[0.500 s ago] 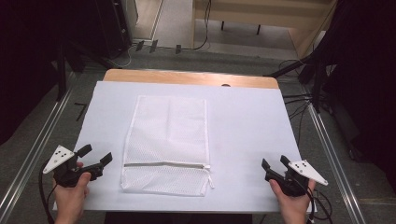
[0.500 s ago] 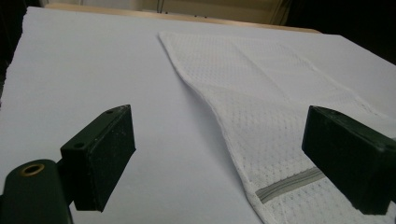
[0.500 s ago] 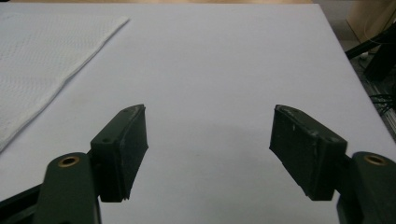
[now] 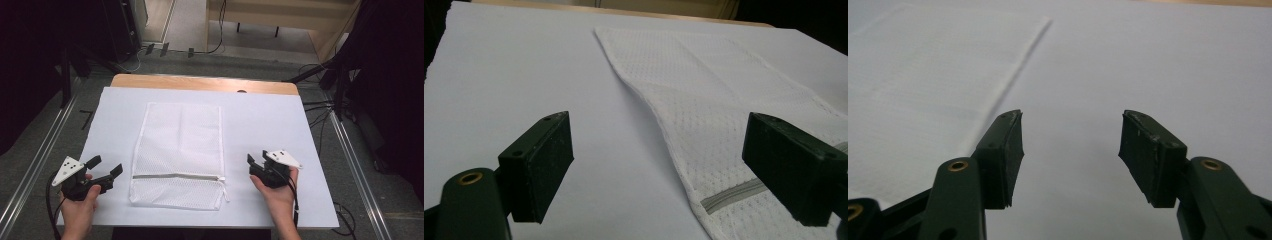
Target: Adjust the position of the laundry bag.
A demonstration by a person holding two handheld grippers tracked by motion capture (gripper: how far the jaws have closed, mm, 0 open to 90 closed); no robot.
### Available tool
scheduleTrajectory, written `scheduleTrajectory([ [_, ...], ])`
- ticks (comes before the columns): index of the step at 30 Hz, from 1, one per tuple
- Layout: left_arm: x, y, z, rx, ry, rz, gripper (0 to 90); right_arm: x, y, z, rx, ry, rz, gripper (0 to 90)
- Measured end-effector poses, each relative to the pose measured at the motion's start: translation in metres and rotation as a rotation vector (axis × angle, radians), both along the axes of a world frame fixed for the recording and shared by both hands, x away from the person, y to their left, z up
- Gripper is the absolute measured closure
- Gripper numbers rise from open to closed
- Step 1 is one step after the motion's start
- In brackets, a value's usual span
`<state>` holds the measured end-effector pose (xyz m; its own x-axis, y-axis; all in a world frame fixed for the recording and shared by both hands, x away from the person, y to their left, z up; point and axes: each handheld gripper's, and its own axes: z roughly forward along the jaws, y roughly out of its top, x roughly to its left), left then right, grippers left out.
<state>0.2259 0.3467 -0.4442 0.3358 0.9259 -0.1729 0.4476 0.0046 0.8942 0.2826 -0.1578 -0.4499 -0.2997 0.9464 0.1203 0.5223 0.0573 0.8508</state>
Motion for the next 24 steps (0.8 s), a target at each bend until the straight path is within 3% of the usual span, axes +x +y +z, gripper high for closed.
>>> scheduleTrajectory([
  [3,-0.001,-0.001,0.000,0.009,0.004,0.001,13.3,0.006,0.016,0.001,0.056,0.002,0.071,43.9],
  [6,-0.001,-0.003,-0.001,0.020,0.003,-0.010,13.5,0.011,0.037,0.002,0.049,0.014,0.107,46.5],
  [13,0.000,-0.004,-0.001,0.031,0.011,-0.006,13.8,0.028,0.068,-0.008,0.015,0.062,0.103,53.3],
  [24,0.001,-0.005,-0.001,0.031,0.014,-0.005,14.0,0.050,0.083,-0.020,0.007,0.154,0.082,60.4],
])
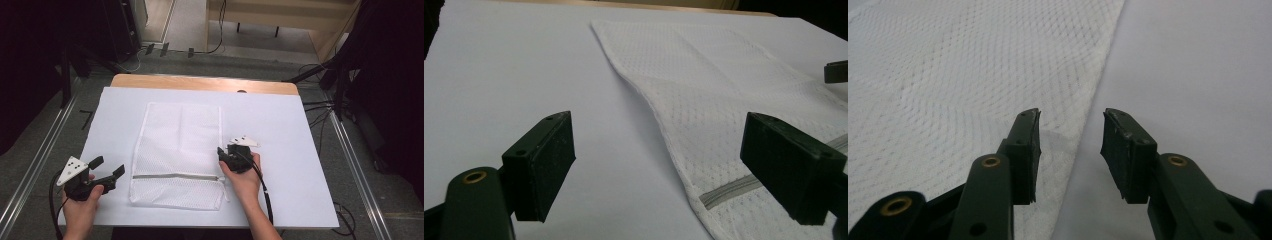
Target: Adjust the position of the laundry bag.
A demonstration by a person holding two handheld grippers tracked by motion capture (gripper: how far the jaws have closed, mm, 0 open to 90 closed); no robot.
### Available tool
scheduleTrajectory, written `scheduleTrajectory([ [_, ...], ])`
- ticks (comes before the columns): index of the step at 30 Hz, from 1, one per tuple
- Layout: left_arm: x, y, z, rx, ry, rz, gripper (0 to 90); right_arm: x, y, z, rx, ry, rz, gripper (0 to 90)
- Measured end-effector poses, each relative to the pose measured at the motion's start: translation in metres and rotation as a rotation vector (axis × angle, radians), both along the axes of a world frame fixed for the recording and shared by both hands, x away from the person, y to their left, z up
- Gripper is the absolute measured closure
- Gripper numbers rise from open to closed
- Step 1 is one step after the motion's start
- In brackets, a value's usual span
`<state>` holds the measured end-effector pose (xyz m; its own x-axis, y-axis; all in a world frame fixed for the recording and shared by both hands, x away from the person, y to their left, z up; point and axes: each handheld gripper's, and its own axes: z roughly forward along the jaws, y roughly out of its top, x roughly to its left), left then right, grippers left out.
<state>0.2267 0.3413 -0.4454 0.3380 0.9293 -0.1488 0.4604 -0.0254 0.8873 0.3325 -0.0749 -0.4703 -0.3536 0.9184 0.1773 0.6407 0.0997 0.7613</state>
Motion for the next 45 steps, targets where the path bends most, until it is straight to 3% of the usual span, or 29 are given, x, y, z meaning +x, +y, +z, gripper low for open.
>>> scheduleTrajectory([
  [4,0.001,0.000,-0.001,-0.004,0.004,0.002,14.2,0.002,0.005,-0.004,0.007,0.023,0.008,60.8],
  [8,0.001,0.000,-0.001,-0.004,0.005,0.003,14.3,0.001,0.013,-0.009,-0.046,0.030,-0.001,65.0],
  [13,0.001,0.000,-0.001,-0.002,0.009,0.001,14.4,0.000,0.012,-0.008,-0.060,0.034,-0.005,81.4],
  [16,0.001,-0.001,-0.001,-0.004,0.012,0.001,14.8,-0.003,0.010,-0.008,-0.044,0.037,0.014,90.0],
  [20,0.001,0.000,-0.002,-0.006,0.013,0.004,14.8,-0.007,0.002,-0.007,-0.025,0.021,0.035,90.0],
  [28,0.001,-0.001,-0.002,-0.003,0.014,0.001,14.8,-0.008,-0.019,-0.001,-0.053,0.003,0.021,90.0],
  [37,0.000,-0.003,-0.002,-0.003,0.018,-0.002,14.8,0.001,-0.053,0.004,-0.072,0.005,-0.009,90.0],
  [45,0.000,-0.002,-0.002,-0.005,0.018,-0.005,14.8,0.009,-0.067,0.002,-0.096,0.017,-0.030,90.0],
])
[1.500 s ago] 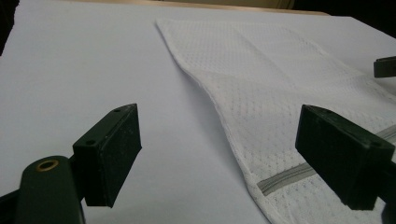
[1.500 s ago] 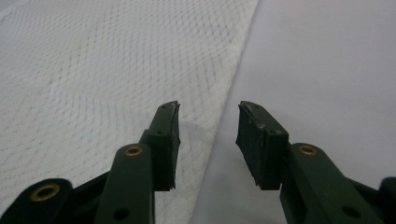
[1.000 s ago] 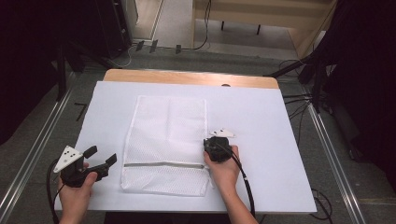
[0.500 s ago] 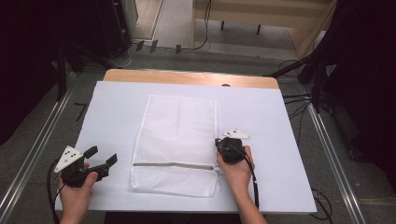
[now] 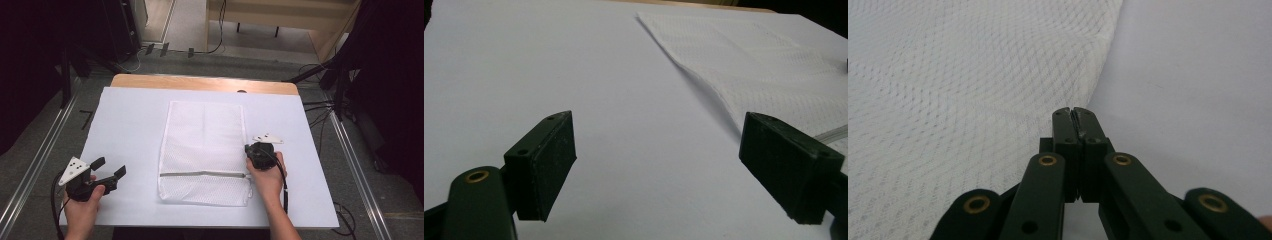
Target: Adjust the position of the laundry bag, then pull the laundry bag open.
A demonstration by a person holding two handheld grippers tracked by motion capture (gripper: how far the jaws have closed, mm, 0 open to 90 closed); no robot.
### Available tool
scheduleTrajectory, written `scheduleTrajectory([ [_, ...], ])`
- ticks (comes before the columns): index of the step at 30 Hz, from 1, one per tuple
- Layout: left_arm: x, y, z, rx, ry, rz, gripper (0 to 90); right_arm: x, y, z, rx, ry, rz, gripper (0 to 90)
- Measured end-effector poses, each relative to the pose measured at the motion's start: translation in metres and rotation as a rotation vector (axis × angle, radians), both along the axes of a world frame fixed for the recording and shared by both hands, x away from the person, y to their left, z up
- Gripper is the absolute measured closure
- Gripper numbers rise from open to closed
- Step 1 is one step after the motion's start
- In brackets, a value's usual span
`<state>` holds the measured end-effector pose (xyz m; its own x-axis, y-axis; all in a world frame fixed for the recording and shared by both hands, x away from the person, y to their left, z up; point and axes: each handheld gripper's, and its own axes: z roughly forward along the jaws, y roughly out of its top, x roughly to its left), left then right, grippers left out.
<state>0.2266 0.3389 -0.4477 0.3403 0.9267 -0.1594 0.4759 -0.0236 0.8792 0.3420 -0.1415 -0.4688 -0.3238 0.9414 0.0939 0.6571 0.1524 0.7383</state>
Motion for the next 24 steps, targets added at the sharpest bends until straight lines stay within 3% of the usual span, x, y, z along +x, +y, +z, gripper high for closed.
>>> scheduleTrajectory([
  [1,0.000,0.000,0.000,-0.001,0.001,0.000,14.8,-0.001,-0.004,0.000,0.009,-0.010,-0.010,79.8],
  [3,-0.001,0.000,0.000,-0.006,0.002,-0.001,14.8,-0.005,-0.008,0.003,0.034,-0.025,-0.025,69.4],
  [7,-0.002,0.000,0.000,-0.012,0.002,-0.004,14.8,-0.025,-0.018,0.014,0.048,-0.087,-0.030,57.6],
  [11,-0.001,-0.002,-0.001,-0.013,0.005,-0.004,14.8,-0.054,-0.034,0.017,0.065,-0.111,-0.042,49.9],
  [13,-0.002,-0.002,-0.001,-0.011,0.007,-0.006,14.8,-0.059,-0.037,0.016,0.069,-0.107,-0.043,48.7],
  [15,-0.004,-0.004,0.001,-0.009,0.000,-0.010,14.8,-0.084,-0.048,0.013,0.106,-0.081,-0.036,43.6],
  [19,-0.005,-0.007,0.002,-0.007,-0.007,-0.014,14.8,-0.111,-0.051,0.004,0.128,-0.033,-0.011,36.5],
  [21,-0.005,-0.008,0.002,-0.002,-0.006,-0.017,14.9,-0.119,-0.048,0.000,0.117,-0.013,0.016,33.9],
  [24,-0.004,-0.012,0.002,0.004,-0.005,-0.030,15.0,-0.126,-0.042,0.001,0.113,-0.024,0.028,33.9],
])
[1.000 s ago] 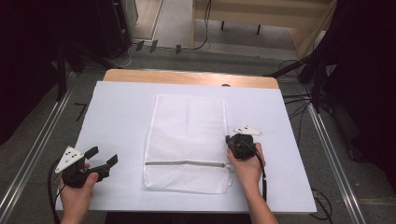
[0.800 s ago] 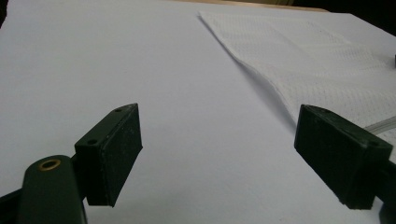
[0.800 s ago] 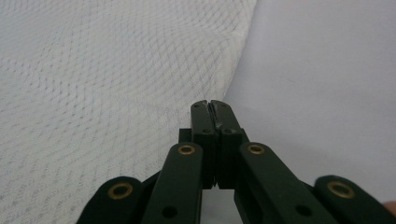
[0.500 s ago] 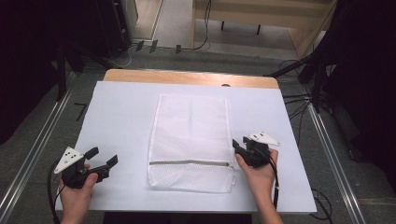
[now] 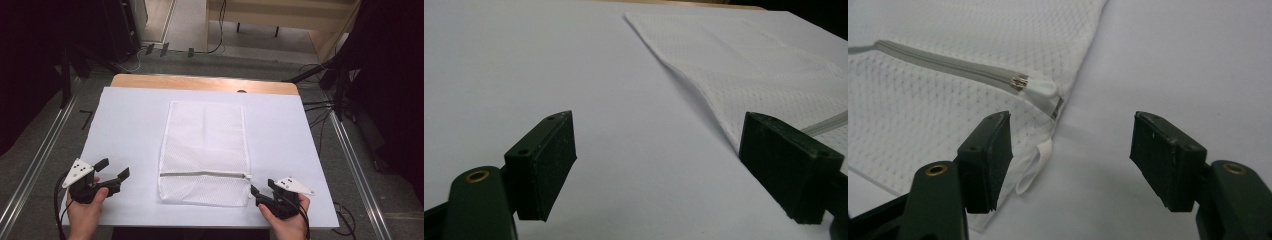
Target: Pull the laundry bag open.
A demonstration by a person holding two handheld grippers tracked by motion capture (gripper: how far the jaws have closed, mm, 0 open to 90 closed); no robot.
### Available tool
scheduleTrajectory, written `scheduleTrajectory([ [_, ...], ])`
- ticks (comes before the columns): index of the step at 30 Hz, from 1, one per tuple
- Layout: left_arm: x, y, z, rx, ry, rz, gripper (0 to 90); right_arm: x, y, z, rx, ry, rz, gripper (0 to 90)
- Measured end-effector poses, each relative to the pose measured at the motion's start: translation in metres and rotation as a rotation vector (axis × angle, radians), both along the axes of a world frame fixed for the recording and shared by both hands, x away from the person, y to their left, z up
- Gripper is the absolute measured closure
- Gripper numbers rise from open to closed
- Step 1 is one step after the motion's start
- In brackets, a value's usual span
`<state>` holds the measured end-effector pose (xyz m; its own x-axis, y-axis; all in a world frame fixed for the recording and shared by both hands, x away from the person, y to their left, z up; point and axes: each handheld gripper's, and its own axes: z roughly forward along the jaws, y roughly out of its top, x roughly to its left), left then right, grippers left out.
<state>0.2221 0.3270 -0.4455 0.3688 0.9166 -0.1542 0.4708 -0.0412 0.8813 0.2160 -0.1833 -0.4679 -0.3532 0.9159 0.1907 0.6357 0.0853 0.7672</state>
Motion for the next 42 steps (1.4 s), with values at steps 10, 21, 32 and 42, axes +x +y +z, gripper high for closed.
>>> scheduleTrajectory([
  [10,0.002,-0.024,-0.001,0.009,0.006,-0.049,22.2,0.007,0.013,-0.007,-0.011,0.019,0.044,35.0],
  [21,0.003,-0.084,-0.002,0.009,0.061,-0.191,58.2,0.016,0.030,-0.012,-0.047,0.017,0.061,37.7],
  [32,0.015,-0.173,-0.003,-0.016,0.167,-0.372,82.2,0.016,0.040,-0.016,-0.106,0.010,0.058,51.4],
  [42,0.022,-0.248,0.001,0.073,0.150,-0.486,81.5,0.017,0.038,-0.016,-0.105,0.001,0.047,77.5],
])
